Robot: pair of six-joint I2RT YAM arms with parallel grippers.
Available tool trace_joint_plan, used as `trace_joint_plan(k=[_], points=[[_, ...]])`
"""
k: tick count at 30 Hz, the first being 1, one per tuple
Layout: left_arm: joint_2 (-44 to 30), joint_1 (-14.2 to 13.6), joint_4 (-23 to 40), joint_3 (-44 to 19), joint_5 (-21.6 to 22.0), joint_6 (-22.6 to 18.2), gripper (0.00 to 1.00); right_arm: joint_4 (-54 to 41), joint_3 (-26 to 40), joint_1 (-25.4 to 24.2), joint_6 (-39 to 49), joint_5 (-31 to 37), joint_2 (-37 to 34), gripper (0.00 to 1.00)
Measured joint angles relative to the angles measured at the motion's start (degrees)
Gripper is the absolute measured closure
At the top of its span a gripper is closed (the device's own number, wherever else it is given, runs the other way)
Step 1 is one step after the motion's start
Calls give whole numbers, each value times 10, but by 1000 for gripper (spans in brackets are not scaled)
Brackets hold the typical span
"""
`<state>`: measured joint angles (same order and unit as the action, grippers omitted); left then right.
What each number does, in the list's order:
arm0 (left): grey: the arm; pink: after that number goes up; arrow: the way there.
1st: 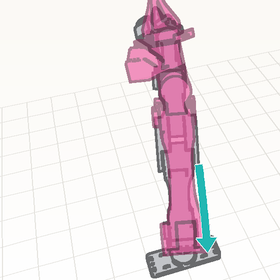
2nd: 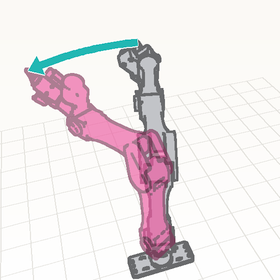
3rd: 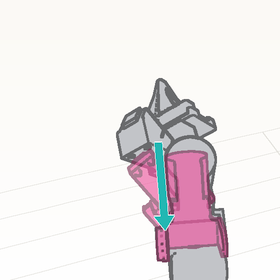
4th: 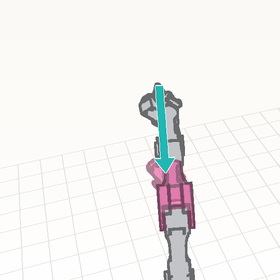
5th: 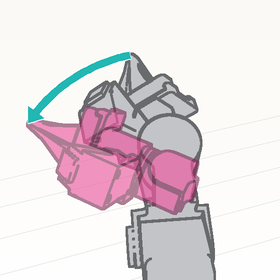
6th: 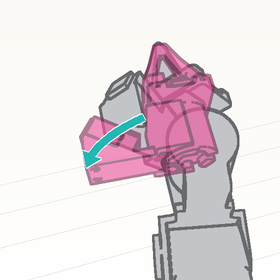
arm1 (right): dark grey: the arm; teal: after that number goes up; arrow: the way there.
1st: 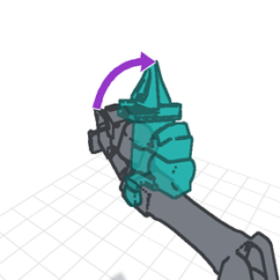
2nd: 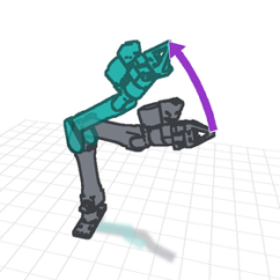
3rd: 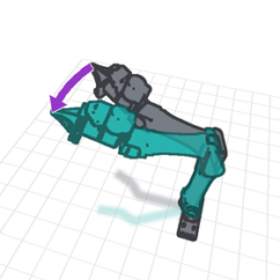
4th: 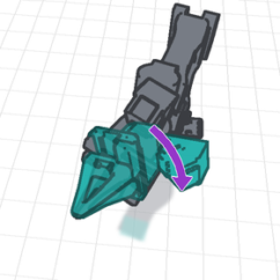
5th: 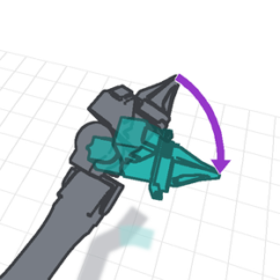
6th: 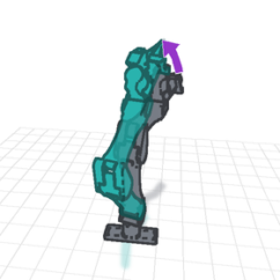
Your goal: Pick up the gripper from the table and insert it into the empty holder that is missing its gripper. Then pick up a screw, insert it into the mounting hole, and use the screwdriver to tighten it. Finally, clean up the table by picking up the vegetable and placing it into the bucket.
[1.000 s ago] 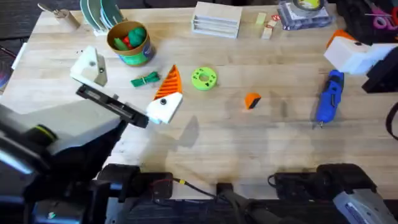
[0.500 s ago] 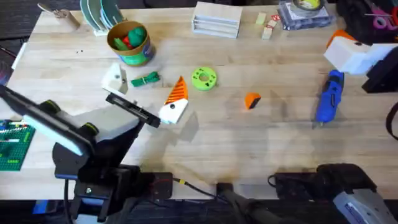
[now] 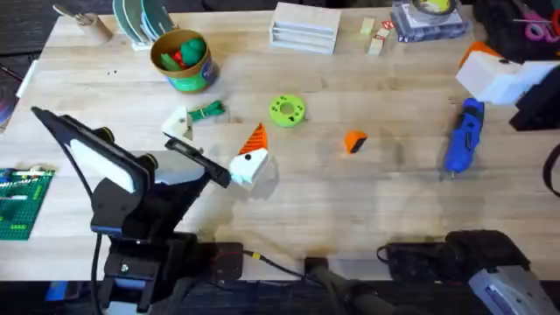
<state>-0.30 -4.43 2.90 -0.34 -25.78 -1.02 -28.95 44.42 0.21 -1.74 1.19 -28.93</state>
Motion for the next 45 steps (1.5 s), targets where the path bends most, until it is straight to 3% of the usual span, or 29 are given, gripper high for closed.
trace_joint_plan(k=[38, 41, 45], points=[[0, 0, 0, 0, -2, 0, 8, 0, 0, 0, 0, 0, 0, 11], [0, 0, 0, 0, -27, 0, 8, 0, 0, 0, 0, 0, 0, 10], [0, 0, 1, 0, -118, 0, 8, 0, 0, 0, 0, 0, 0, 10]])
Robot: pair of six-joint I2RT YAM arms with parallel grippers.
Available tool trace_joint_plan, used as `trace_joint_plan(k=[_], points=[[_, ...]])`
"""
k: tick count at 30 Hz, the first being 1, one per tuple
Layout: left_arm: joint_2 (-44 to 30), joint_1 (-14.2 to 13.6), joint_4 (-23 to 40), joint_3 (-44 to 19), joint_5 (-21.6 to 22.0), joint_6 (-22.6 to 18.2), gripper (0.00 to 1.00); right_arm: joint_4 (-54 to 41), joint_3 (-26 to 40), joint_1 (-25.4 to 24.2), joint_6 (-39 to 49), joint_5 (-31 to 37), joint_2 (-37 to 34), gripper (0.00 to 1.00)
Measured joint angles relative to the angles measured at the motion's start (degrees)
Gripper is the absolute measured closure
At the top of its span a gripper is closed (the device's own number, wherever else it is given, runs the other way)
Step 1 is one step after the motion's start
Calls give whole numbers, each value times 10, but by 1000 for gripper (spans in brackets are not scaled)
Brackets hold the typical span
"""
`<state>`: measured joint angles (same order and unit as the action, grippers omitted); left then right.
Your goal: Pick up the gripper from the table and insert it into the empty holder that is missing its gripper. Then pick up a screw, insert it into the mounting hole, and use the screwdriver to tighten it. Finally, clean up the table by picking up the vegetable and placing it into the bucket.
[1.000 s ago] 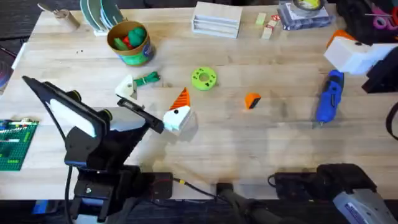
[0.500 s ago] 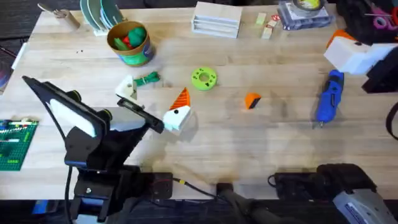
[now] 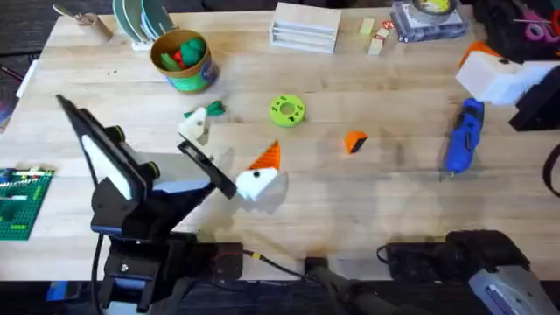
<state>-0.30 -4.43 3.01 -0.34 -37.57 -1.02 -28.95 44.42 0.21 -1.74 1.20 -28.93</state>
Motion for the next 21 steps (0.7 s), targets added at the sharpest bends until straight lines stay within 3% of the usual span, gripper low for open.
trace_joint_plan(k=[4, 9, 14, 21], points=[[0, 0, 6, 0, -104, 21, 8, 0, 0, 0, 0, 0, 0, 10], [0, 0, 7, 0, -183, 71, 8, 0, 0, 0, 0, 0, 0, 9], [0, 0, 7, 0, -228, 89, 8, 0, 0, 0, 0, 0, 0, 10], [0, 0, 7, 0, -246, 97, 8, -25, 1, 0, -17, -39, -3, 10]])
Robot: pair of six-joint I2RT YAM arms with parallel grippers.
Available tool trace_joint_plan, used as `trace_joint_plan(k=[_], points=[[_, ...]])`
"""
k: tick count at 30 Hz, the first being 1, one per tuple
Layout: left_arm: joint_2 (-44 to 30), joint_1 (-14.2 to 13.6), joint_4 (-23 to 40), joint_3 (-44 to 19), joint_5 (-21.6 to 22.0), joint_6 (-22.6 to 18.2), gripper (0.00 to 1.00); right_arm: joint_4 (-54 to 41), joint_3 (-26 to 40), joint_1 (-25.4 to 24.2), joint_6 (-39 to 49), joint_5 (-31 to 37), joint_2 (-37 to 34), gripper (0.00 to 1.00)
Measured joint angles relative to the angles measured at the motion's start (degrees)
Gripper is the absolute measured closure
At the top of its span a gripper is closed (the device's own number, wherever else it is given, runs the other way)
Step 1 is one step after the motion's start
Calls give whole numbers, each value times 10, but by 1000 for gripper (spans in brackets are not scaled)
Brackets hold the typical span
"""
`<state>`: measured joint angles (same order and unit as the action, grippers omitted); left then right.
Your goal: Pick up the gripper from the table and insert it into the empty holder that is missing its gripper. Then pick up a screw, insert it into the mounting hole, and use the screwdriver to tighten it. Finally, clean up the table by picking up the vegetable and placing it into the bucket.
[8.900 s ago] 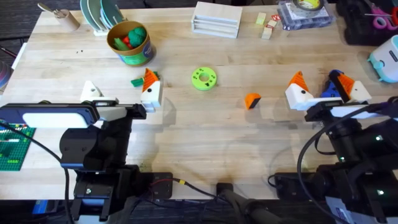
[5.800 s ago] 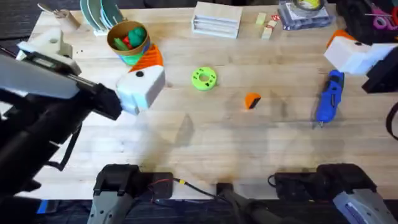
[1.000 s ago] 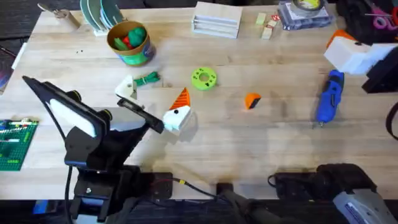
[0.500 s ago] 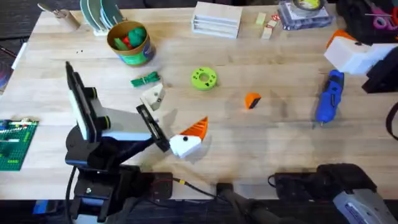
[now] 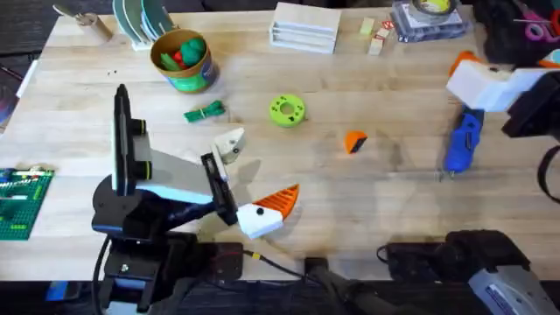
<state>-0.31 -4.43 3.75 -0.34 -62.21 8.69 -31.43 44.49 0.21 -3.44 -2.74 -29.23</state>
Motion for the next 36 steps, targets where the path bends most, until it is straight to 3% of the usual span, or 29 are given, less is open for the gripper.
trace_joint_plan(k=[5, 10, 16, 25, 36], points=[[0, 0, 0, 0, -2, 2, 8, -56, 1, 15, -1, -55, -30, 8], [0, 0, 0, 0, -4, 2, 8, -116, 1, 74, -5, -67, -46, 7], [0, 0, 0, 0, -7, 2, 8, -173, 1, 174, -53, -1, -61, 7], [0, 0, 0, 0, -8, 4, 8, -165, 1, 327, -119, 78, -175, 7], [0, 0, 1, 0, -9, 4, 8, -114, 1, 347, -130, 97, -287, 7]])
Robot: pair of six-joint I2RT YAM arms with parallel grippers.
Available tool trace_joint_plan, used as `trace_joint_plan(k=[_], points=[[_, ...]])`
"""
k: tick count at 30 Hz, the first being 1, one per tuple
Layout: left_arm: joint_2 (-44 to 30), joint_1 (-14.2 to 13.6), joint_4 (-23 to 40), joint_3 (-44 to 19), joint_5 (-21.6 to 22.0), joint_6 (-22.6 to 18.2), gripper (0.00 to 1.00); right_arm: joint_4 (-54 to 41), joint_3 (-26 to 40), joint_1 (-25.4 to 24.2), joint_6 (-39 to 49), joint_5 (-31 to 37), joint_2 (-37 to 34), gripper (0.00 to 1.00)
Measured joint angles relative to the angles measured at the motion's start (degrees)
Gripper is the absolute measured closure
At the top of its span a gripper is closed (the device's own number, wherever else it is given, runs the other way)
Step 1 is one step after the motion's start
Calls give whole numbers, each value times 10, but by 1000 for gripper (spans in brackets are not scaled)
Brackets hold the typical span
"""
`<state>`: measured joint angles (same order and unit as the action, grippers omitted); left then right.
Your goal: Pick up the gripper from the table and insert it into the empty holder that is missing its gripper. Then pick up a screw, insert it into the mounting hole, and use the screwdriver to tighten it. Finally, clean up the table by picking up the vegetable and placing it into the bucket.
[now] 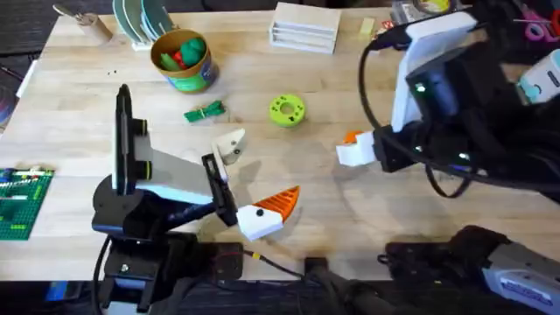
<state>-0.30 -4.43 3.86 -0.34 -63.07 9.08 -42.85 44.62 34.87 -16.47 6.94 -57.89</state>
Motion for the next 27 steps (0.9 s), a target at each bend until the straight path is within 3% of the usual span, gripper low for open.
trace_joint_plan(k=[4, 10, 16, 21, 27], points=[[0, 0, 0, 0, 0, 0, 8, 27, 0, 0, 2, 10, -50, 10], [0, 0, 0, 0, 0, 0, 8, 67, 0, 0, 2, 12, -96, 133], [0, 0, 0, 0, -2, 0, 8, 70, 0, 0, 2, 19, -116, 339], [0, 0, 0, 0, -2, 0, 8, 71, 0, 0, 3, 45, -116, 422], [0, 0, 0, 0, -2, 0, 8, 73, 0, 0, 4, 57, -116, 640]])
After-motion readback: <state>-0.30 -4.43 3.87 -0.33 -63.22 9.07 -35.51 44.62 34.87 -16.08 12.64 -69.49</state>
